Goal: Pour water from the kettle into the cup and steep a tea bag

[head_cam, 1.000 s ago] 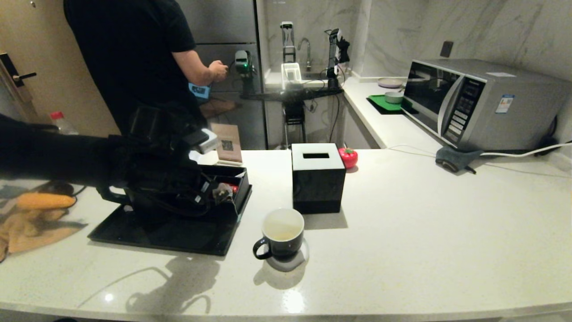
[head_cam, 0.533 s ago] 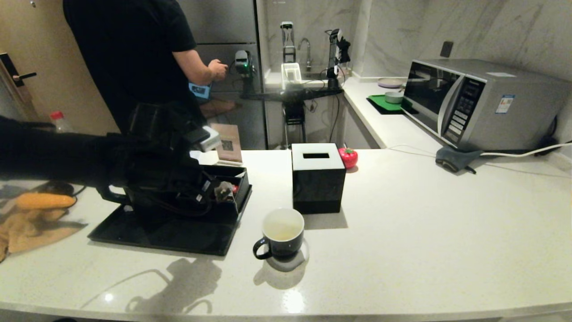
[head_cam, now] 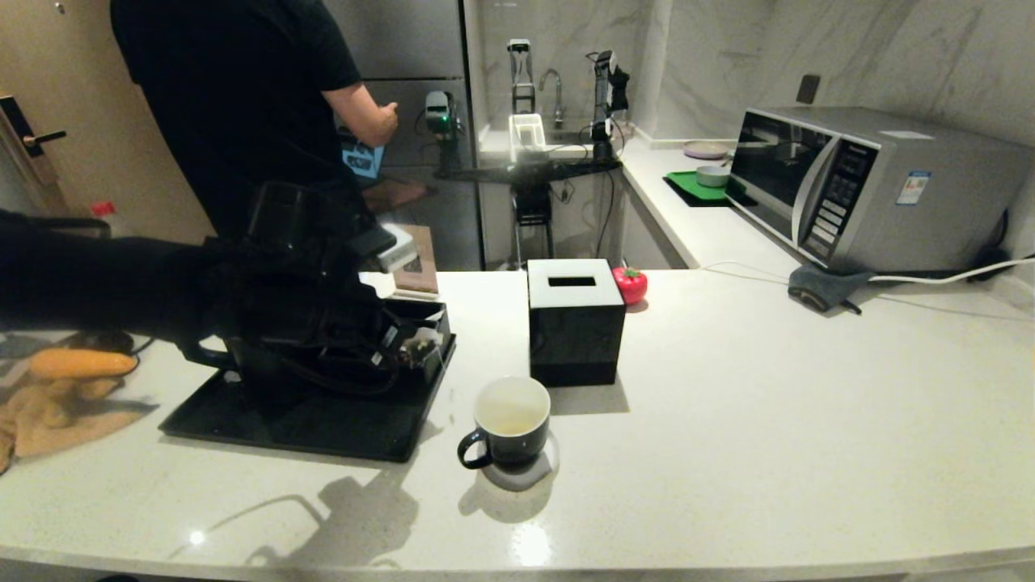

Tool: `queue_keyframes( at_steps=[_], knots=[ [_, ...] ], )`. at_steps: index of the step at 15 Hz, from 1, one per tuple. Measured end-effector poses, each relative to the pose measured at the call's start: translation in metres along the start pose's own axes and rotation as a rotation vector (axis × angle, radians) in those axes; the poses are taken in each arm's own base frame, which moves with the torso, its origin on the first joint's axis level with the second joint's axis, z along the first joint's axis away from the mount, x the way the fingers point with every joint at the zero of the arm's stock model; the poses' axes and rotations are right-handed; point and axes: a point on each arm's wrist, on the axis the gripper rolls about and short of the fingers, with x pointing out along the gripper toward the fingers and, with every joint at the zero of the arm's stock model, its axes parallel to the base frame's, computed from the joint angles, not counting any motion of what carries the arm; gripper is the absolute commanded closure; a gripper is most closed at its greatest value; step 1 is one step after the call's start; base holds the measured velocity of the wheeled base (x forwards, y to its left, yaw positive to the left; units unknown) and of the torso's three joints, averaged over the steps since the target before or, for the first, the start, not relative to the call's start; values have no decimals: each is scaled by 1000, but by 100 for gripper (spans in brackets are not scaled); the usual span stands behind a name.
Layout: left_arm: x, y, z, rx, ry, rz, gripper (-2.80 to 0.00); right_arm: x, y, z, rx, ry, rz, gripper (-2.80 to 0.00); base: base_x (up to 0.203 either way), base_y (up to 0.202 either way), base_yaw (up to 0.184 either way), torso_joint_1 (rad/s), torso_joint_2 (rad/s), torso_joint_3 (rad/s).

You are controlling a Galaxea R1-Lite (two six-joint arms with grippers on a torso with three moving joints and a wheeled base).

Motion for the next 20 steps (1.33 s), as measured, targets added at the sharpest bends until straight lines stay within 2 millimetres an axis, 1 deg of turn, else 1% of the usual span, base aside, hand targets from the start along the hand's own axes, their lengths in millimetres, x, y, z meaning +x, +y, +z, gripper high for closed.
queue_keyframes(
  at_steps=[4, 12, 15, 17, 20],
  knots=[
    [-13, -2, 6, 1, -33, 8, 0, 0, 0, 0, 0, 0, 0, 0, 0, 0, 0, 0, 0, 0],
    [-46, -4, 17, 8, -121, 41, 0, 0, 0, 0, 0, -1, 0, 0, 0, 0, 0, 0, 0, 0],
    [-56, -4, 23, -48, -200, 61, 0, 0, 0, 0, 0, -1, 0, 0, 0, 0, 0, 0, 0, 0],
    [-63, -6, 21, -67, -231, 67, 0, 0, 0, 0, 0, -1, 0, 0, 0, 0, 0, 0, 0, 0],
    [-73, -9, 14, -73, -232, 71, 0, 0, 0, 0, 0, 0, 0, 0, 0, 0, 0, 0, 0, 0]
  ],
)
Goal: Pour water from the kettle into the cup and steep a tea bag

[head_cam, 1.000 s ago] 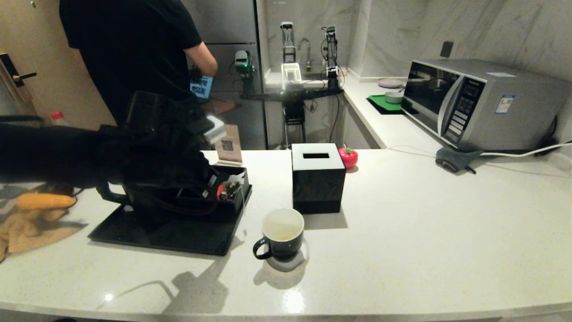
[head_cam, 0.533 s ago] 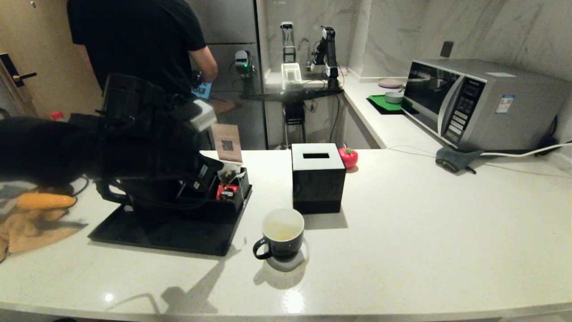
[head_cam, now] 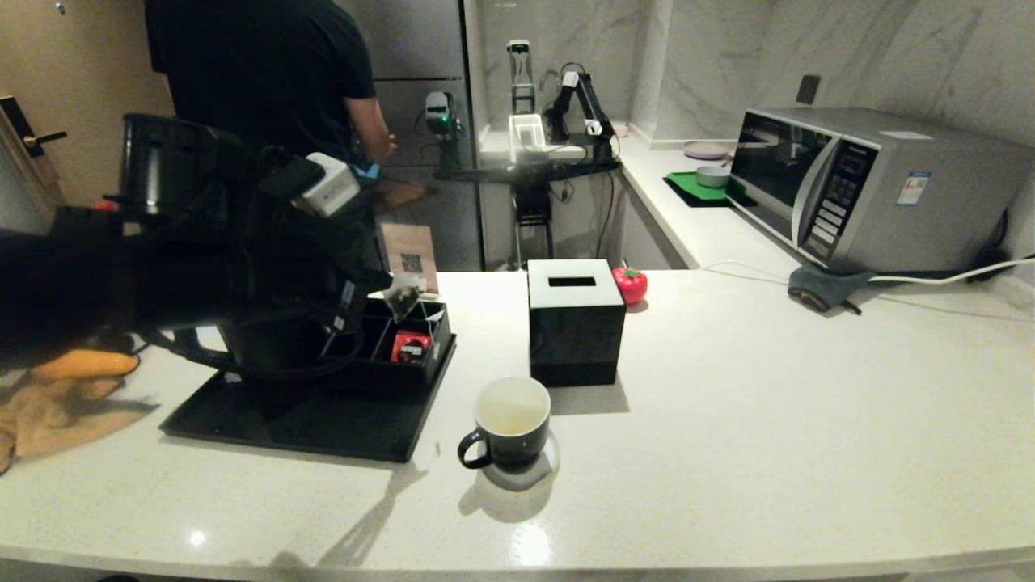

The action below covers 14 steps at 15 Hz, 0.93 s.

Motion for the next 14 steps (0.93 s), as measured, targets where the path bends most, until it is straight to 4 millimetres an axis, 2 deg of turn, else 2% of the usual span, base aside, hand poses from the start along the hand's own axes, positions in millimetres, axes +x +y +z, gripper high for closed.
queue_keyframes(
  at_steps=[7, 14],
  knots=[
    [-20, 1, 0, -50, -27, 20, 0, 0, 0, 0, 0, -1, 0, 0, 0, 0, 0, 0, 0, 0],
    [-27, 1, 0, -50, -36, 31, 0, 0, 0, 0, -17, 2, 1, 0, 0, 0, 0, 0, 0, 0]
  ],
)
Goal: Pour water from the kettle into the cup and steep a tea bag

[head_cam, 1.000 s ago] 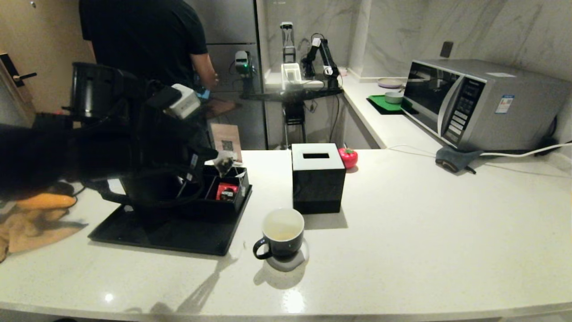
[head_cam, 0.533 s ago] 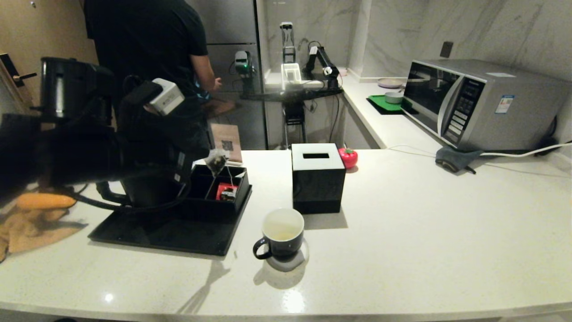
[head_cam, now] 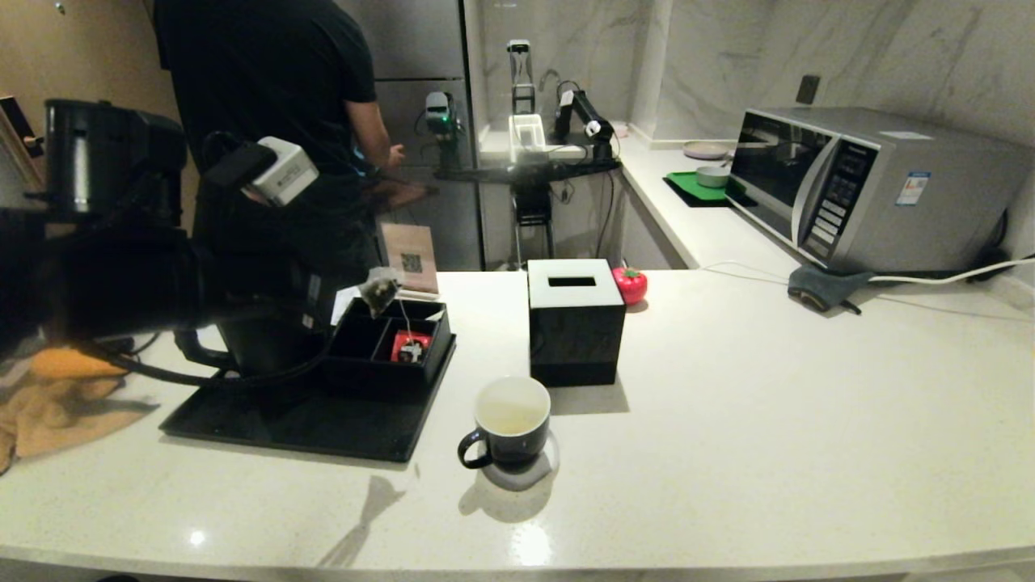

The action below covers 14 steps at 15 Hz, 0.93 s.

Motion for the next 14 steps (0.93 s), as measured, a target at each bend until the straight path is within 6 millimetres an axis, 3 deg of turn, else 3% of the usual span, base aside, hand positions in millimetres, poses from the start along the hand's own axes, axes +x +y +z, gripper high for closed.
queue_keyframes(
  at_steps=[6, 10, 14],
  knots=[
    [-2, 1, 1, 0, -5, 3, 0, -3, 1, 8, -64, -26, 30, 0, 0, 0, 0, 0, 0, 0],
    [-2, 1, 1, 0, -8, 3, 0, -7, 4, 42, -67, -83, 99, 0, 0, 0, 0, 0, 0, 0],
    [-2, 1, 1, -2, -6, 2, 0, 10, 10, 87, -91, -75, 233, 0, 0, 0, 0, 0, 0, 0]
  ],
)
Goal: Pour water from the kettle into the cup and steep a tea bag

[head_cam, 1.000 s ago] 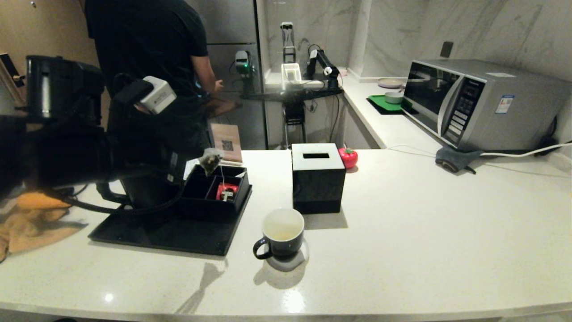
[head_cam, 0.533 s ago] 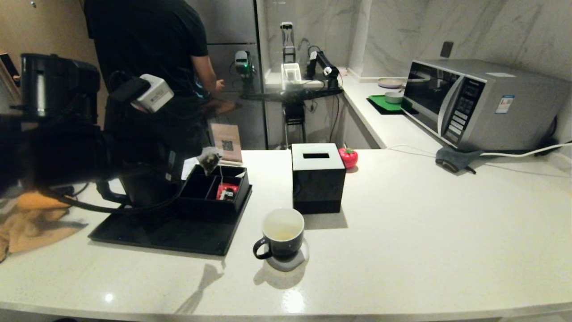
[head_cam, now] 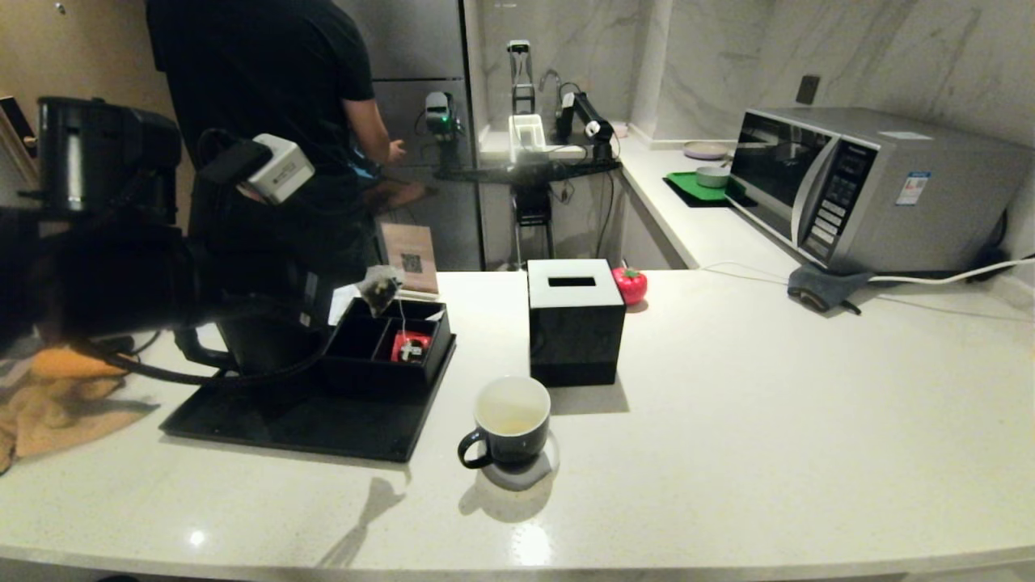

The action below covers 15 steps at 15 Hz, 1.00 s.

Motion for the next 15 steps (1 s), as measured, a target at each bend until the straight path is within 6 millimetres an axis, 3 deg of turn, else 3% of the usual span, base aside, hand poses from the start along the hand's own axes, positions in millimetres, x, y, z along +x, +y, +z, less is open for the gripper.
queue_keyframes(
  at_steps=[5, 8, 11, 15],
  knots=[
    [0, 0, 2, 3, -6, 1, 0, 68, -10, 55, -6, 0, 230, 0, 0, 0, 0, 0, 0, 0],
    [-1, 0, 4, 5, -14, 0, 0, 120, -12, 73, 0, -8, 394, 0, 0, 0, 0, 0, 0, 0],
    [0, 0, 4, 9, -14, -5, 0, 170, 3, 77, 10, -23, 551, 0, 0, 0, 0, 0, 0, 0],
    [6, 1, 10, 12, -25, -6, 0, 226, 39, 66, 23, -39, 685, 0, 0, 0, 0, 0, 0, 0]
  ],
)
